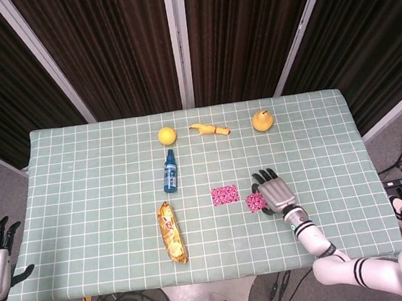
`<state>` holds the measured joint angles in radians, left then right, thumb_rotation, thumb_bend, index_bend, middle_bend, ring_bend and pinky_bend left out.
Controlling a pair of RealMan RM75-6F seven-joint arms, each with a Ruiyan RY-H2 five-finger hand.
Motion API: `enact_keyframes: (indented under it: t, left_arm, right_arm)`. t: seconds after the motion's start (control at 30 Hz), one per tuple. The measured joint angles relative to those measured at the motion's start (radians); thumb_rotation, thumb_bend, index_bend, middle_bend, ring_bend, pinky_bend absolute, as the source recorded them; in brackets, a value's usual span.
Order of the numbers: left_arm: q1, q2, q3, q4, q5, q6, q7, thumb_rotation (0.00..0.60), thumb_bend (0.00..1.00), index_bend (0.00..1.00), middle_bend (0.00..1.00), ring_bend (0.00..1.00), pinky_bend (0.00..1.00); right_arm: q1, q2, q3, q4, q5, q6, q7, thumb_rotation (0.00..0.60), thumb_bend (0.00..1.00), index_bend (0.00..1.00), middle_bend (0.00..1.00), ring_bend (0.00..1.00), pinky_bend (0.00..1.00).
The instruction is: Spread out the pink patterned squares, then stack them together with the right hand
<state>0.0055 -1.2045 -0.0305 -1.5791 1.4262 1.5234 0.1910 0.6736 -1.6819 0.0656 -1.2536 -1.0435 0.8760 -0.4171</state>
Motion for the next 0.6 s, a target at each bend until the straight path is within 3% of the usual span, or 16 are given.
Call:
enact_keyframes:
  t: [0.3,0.6]
  left_arm:
    - [-0.001,-0.001,0.0,0.005,0.007,0.002,-0.007,0.6,0.01,0.2,0.16,0.09,0.1]
    - [0.006,-0.002,0.004,0.015,0.005,0.004,-0.022,0.6,0.01,0.2,0.16,0.09,0.1]
  right_arm:
    - [0.027,0.012,0.056,-0.054,0.045,-0.022,-0.002,0.596,0.16,0.37,0.09,0.0,0.0]
    - [0.121,-0.065,0.129,-0.057,0.22,-0.053,-0.097,0.583,0.16,0.35,0.09,0.0,0.0]
